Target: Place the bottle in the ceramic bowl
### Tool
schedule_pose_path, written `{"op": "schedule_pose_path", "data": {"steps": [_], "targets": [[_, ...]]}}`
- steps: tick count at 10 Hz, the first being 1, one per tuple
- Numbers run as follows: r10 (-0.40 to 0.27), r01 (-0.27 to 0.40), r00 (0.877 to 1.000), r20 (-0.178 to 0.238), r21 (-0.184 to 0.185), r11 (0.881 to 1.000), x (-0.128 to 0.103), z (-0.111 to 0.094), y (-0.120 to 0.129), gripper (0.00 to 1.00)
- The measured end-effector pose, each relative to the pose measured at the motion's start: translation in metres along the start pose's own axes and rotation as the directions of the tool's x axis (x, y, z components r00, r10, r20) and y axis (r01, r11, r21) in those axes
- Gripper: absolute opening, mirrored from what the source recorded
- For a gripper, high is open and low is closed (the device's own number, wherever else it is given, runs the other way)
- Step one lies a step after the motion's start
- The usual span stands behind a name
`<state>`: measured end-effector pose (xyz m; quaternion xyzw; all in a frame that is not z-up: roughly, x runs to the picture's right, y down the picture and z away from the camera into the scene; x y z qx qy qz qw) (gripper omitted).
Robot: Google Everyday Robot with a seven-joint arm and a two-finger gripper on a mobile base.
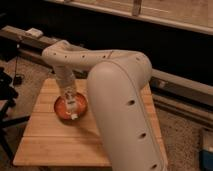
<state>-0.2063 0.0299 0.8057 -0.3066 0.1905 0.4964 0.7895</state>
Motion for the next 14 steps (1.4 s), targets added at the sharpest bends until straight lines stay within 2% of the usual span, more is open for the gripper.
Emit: {"op": "schedule_pose_path", "data": {"steps": [2, 4, 5, 7, 8, 11, 14], "targets": [[-0.017, 0.017, 1.0, -0.004, 0.009, 1.0, -0.006, 0.013, 0.005, 0.26], [-0.028, 0.028, 1.0, -0.012, 0.014, 1.0, -0.008, 0.034, 0.007, 0.48], [-0.029, 0.029, 0.999, -0.016, 0.013, 0.999, -0.008, 0.041, 0.008, 0.56], [-0.033, 0.034, 0.999, -0.023, 0.012, 0.999, -0.01, 0.052, 0.011, 0.76], [-0.035, 0.035, 0.999, -0.027, 0.01, 0.999, -0.01, 0.055, 0.011, 0.8], [-0.035, 0.035, 0.999, -0.025, -0.011, 0.999, -0.006, 0.057, 0.01, 0.8], [-0.036, 0.036, 0.999, -0.021, -0.013, 0.999, -0.007, 0.058, 0.011, 0.8]]}}
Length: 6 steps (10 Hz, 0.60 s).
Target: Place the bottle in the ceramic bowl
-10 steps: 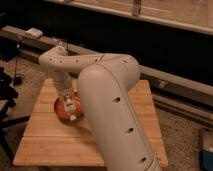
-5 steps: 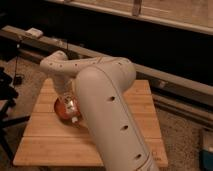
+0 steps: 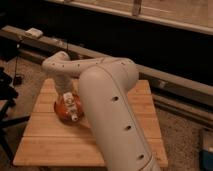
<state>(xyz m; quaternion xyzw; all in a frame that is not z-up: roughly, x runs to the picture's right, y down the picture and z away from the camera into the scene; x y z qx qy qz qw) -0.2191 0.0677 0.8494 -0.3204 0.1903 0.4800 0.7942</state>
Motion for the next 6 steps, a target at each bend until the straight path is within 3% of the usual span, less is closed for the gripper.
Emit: {"op": "schedule_pose_path", "data": {"steps": [6], "targets": [[0.001, -0.001, 1.0, 0.0, 0.002, 1.0, 0.0002, -0.0001, -0.001, 0.8]]}}
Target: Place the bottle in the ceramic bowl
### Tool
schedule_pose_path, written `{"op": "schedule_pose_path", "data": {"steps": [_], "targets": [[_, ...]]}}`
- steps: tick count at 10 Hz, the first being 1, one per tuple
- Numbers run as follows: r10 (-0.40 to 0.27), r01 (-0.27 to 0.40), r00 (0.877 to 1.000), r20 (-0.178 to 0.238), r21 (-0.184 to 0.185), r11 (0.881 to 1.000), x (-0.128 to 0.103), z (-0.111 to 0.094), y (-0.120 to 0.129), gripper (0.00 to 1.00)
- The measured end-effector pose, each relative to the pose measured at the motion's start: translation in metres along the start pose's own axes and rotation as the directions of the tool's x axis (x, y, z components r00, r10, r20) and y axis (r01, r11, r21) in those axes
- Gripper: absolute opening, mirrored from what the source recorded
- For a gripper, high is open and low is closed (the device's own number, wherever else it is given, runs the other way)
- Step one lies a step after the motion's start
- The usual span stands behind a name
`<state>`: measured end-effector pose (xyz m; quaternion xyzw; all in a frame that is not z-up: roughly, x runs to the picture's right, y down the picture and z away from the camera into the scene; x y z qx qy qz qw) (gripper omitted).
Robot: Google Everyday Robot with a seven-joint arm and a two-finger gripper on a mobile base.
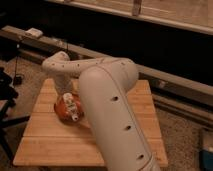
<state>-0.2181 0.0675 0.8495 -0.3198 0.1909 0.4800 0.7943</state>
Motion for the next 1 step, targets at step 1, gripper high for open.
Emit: {"op": "schedule_pose_path", "data": {"steps": [1], "targets": [[0.0, 0.0, 1.0, 0.0, 0.0, 1.0, 0.0, 0.0, 0.0001, 0.8]]}}
